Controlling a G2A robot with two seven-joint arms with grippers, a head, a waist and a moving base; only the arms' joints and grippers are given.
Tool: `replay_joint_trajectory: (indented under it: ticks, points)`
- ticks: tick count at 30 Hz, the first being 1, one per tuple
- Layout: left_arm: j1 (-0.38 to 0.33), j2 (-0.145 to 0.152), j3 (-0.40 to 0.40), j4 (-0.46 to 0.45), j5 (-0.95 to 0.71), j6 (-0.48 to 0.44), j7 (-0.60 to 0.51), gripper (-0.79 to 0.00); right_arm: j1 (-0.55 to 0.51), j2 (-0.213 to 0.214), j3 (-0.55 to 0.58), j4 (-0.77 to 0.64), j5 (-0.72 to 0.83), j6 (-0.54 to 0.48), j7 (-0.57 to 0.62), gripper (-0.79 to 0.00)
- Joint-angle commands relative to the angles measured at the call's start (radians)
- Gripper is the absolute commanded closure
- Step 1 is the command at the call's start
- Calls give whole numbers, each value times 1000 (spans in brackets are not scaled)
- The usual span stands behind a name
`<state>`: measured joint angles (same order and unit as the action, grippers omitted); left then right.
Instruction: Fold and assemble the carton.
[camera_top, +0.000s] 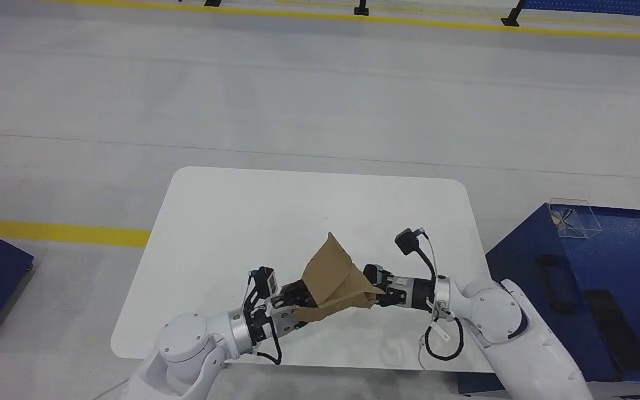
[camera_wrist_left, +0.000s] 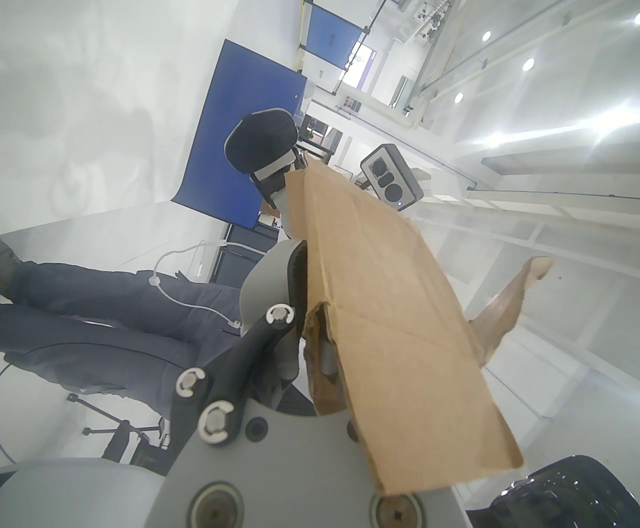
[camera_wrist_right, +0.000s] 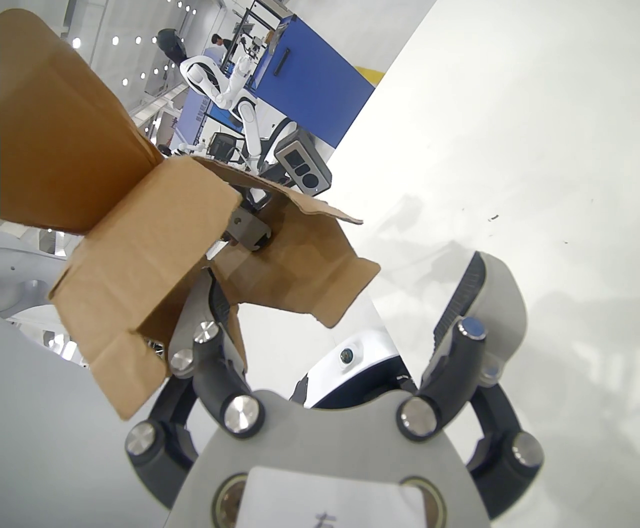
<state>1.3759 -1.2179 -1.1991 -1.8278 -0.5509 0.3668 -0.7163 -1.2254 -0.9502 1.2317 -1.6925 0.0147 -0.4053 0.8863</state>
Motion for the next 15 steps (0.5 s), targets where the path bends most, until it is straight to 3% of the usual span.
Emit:
replay_joint_trajectory:
  ticks: [1, 15]
  points:
    - [2, 2, 0, -3, -3, -5, -7, 0, 3, 1, 12, 10, 4, 8, -3, -785]
    - [-10, 13, 36, -19, 15, -83, -146, 0, 41, -2, -2, 37, -2, 46, 8, -785]
